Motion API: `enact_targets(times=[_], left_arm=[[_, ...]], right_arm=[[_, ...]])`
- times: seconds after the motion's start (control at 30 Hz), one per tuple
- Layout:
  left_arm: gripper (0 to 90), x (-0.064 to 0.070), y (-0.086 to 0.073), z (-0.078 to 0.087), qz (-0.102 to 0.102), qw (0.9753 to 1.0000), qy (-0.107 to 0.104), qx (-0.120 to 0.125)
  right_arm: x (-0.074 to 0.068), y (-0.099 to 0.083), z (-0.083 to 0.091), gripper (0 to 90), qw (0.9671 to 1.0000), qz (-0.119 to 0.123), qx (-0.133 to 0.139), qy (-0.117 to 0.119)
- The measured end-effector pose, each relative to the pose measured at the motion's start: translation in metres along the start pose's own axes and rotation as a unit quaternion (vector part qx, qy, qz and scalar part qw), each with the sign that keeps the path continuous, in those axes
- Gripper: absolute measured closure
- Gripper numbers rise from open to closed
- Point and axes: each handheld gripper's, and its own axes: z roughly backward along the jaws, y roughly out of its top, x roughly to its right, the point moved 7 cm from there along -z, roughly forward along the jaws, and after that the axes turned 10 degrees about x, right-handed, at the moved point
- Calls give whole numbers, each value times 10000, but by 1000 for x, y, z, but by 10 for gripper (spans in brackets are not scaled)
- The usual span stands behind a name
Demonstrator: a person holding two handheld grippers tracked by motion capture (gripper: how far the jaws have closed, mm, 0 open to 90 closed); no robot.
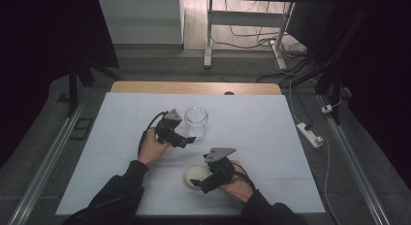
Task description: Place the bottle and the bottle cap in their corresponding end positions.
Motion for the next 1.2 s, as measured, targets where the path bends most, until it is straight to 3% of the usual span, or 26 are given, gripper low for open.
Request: enact_targets(times=[0.2, 0.47, 0.6, 0.77, 1.2], left_arm=[[0, 7, -6, 12, 24, 10000, -29, -51], [0, 11, -21, 26, 70, 9994, 83, -339], [0, 11, -27, 36, 239, 9990, 97, -361], [0, 15, -37, 46, 285, 9984, 112, -476], [0, 30, -58, 78, 447, 9974, 81, -552]], right_arm=[[4, 0, 6, 0, 9999, -40, -47, -114], [13, -2, 16, 0, 9992, -225, -116, -310], [19, -4, 20, 0, 9986, -297, -131, -421], [27, -8, 27, 0, 9974, -388, -193, -572], [35, -16, 42, 0, 9961, -512, -270, -662]])
